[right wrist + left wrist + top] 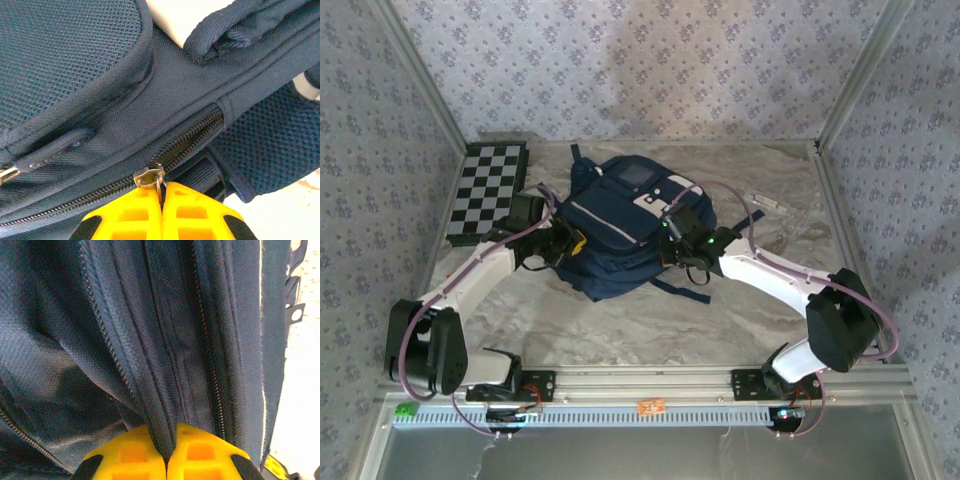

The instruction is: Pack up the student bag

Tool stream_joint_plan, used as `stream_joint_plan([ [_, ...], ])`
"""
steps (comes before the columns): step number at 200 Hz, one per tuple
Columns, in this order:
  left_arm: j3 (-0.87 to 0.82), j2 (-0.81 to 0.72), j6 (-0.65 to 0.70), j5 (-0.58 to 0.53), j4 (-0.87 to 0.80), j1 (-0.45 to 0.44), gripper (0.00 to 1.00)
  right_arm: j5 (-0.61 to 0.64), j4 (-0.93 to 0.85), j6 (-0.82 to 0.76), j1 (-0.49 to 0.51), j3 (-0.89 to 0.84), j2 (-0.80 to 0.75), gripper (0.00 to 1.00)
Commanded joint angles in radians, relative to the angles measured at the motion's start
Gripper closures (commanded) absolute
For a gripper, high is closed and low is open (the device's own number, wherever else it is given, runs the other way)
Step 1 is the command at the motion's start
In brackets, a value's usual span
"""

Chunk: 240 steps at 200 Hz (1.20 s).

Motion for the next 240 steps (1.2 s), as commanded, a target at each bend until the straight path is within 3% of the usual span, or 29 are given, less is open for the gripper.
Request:
stream_joint_plan([
  [1, 0.071, 0.027, 0.128, -0.135, -0.076, 0.075, 1.0, 0.188, -0.235, -0.012, -0.044, 0.019, 0.003, 1.0],
  [23, 0.07, 0.026, 0.128, -0.11, -0.058, 0.103, 1.0, 0.132, -0.188, -0.042, -0.125, 0.002, 0.043, 1.0],
  [55, 0.1, 0.05, 0.177, -0.124, -0.106, 0.139, 1.0, 0.162, -0.157, -0.071, -0.167, 0.019, 0.093, 1.0],
  [86, 0.106, 0.055, 0.208, -0.075, -0.09, 0.146, 1.0, 0.037, -0.154, -0.075, -0.103, 0.076, 0.062, 1.0],
  [89, 0.106, 0.054, 0.214, -0.072, -0.091, 0.145, 1.0, 0.025, -0.156, -0.073, -0.091, 0.082, 0.055, 0.96],
  [98, 0.114, 0.051, 0.232, -0.055, -0.103, 0.145, 0.87, -0.001, -0.171, -0.06, -0.056, 0.111, 0.036, 0.79],
  [108, 0.122, 0.041, 0.255, -0.038, -0.132, 0.139, 0.74, -0.01, -0.206, -0.033, -0.036, 0.143, 0.023, 0.7],
  [123, 0.107, -0.003, 0.259, -0.064, -0.165, 0.119, 0.61, -0.062, -0.23, 0.022, -0.036, 0.196, 0.015, 0.62],
  [137, 0.086, -0.056, 0.245, -0.094, -0.184, 0.095, 0.49, -0.193, -0.209, 0.05, -0.067, 0.221, 0.048, 0.59],
  [163, 0.069, -0.123, 0.191, -0.193, -0.231, -0.002, 0.4, -0.274, -0.214, 0.027, -0.095, 0.336, 0.161, 0.53],
  [175, 0.065, -0.153, 0.159, -0.259, -0.239, -0.069, 0.37, -0.37, -0.218, -0.005, -0.115, 0.395, 0.227, 0.51],
  [209, 0.068, -0.194, 0.084, -0.427, -0.241, -0.241, 0.27, -0.361, -0.28, -0.061, -0.143, 0.536, 0.367, 0.47],
  [231, 0.073, -0.163, 0.032, -0.501, -0.205, -0.362, 0.2, -0.436, -0.276, -0.082, -0.151, 0.586, 0.425, 0.48],
  [240, 0.075, -0.14, 0.014, -0.537, -0.185, -0.402, 0.18, -0.454, -0.272, -0.083, -0.15, 0.593, 0.439, 0.58],
])
